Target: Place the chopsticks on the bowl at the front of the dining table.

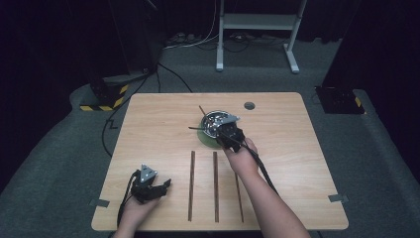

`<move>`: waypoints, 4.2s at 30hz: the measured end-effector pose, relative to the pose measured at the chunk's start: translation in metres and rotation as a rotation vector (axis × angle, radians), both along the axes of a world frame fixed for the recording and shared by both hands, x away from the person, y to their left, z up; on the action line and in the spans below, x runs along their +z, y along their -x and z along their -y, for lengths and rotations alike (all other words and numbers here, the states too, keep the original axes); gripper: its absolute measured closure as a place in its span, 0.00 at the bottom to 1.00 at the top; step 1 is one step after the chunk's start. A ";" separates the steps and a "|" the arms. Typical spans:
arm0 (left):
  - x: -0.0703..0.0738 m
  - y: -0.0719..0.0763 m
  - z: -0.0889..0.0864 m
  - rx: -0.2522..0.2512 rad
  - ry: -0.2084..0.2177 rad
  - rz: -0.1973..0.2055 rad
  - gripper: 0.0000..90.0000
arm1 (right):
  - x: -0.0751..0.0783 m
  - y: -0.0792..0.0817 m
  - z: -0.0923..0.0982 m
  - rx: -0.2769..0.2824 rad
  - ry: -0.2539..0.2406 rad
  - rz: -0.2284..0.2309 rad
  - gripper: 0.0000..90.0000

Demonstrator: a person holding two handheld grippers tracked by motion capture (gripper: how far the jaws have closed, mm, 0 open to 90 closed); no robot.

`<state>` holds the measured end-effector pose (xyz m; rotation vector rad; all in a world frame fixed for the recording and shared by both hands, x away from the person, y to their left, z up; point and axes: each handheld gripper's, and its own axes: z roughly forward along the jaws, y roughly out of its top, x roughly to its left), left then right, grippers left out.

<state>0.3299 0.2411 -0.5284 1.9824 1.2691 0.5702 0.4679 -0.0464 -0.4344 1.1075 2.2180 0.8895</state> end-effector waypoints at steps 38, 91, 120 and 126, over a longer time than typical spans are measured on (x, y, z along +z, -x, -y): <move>0.000 0.000 0.000 0.001 0.000 0.000 0.36 | -0.072 0.105 0.062 -0.079 -0.046 -0.224 0.68; 0.000 0.000 0.001 0.002 0.006 0.002 0.35 | -0.064 0.055 0.098 -0.143 0.002 -0.258 0.82; 0.000 0.000 0.000 0.001 0.005 0.001 0.35 | -0.053 0.061 0.101 -0.125 -0.018 -0.221 0.93; 0.000 0.000 0.000 -0.003 0.002 0.001 0.35 | -0.044 0.062 0.105 -0.131 -0.037 -0.203 0.94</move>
